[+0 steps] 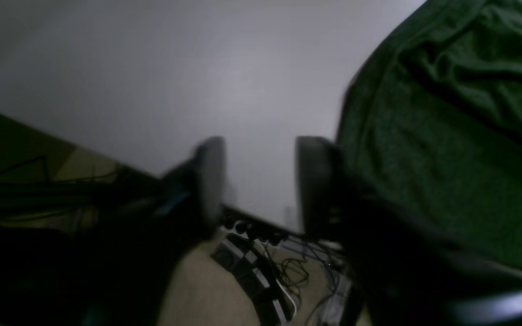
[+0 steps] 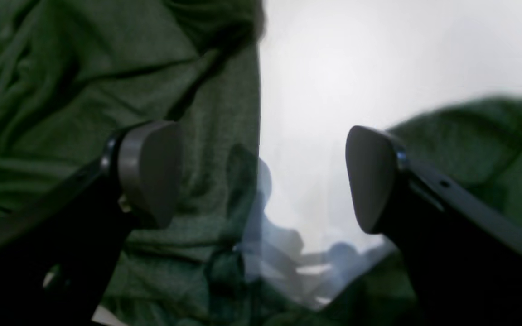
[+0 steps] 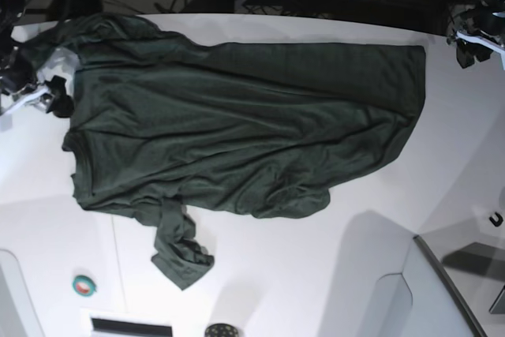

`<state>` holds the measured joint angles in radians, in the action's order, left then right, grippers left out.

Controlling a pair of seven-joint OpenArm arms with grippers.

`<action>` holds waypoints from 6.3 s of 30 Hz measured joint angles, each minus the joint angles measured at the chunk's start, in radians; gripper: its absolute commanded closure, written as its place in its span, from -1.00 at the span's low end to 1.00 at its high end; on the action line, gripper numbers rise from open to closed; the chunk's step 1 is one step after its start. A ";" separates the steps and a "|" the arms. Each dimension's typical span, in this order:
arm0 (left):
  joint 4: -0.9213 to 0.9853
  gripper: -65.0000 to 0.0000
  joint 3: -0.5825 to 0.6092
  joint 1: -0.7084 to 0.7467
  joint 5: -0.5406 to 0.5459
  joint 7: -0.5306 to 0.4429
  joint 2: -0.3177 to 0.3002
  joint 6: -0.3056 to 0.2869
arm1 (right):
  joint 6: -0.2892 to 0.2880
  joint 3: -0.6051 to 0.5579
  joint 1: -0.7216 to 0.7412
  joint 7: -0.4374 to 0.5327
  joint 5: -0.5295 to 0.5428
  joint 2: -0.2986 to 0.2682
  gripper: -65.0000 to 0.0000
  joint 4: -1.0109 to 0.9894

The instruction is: Layout the t-shirt on the table in an organized manner, then fold the t-shirt properly

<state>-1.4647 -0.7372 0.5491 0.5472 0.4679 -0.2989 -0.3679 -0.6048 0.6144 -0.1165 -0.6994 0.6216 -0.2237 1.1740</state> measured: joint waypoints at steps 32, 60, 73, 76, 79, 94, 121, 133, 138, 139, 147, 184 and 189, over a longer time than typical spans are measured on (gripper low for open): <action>0.018 -0.05 0.007 0.005 0.001 0.005 0.032 -0.015 | -0.047 -0.272 0.027 0.106 0.044 0.015 1.00 -0.166; 0.172 -0.62 0.006 -0.110 -0.006 0.003 0.081 -0.135 | -0.047 -0.276 0.022 0.105 0.048 0.014 1.00 -0.166; 0.228 -0.58 0.138 -0.185 -0.068 -0.039 0.080 -0.141 | -0.047 -0.276 0.022 0.102 0.051 0.014 1.00 -0.166; 0.230 -0.15 0.159 -0.186 -0.065 -0.042 0.081 -0.141 | -0.047 -0.274 0.022 0.101 0.051 0.014 1.00 -0.166; 0.292 0.61 0.192 -0.191 -0.037 -0.089 0.077 -0.151 | -0.047 -0.274 0.022 0.101 0.051 0.013 1.00 -0.166; -0.048 1.00 0.112 -0.108 -0.085 0.196 0.076 -0.142 | 0.066 -0.195 -0.150 -0.062 0.009 0.037 0.99 0.296; 0.181 1.00 0.578 -0.630 -0.089 0.248 -0.044 0.078 | 0.085 -0.207 0.450 -0.175 -0.328 -0.050 0.99 -0.106; 0.066 1.00 0.652 -1.355 -0.042 0.547 -0.056 0.107 | 0.088 -0.300 1.065 -0.357 -0.409 -0.217 1.00 0.012; 0.013 1.00 0.552 -1.223 -0.043 0.589 -0.074 0.135 | 0.088 -0.305 0.888 -0.413 -0.396 -0.164 1.00 0.203; -0.014 1.00 0.528 -1.152 -0.055 0.599 -0.077 0.142 | 0.084 -0.305 0.836 -0.414 -0.388 -0.150 1.00 0.214; -0.204 1.00 0.404 -0.673 -0.058 0.499 -0.066 0.139 | 0.087 -0.297 0.459 -0.286 -0.421 -0.039 1.00 0.249; 0.015 1.00 0.416 -0.227 -0.068 0.129 -0.129 0.133 | 0.089 -0.298 0.090 -0.129 -0.410 0.017 1.00 0.177; 0.016 1.00 0.434 -0.193 -0.068 0.142 -0.121 0.133 | 0.089 -0.300 0.054 -0.129 -0.414 0.023 1.00 0.193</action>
<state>-1.4490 -0.3031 0.3565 0.4793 0.6094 -0.4194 -0.2348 -0.5163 0.3141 -0.0624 -0.8280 0.2081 -0.2005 1.3674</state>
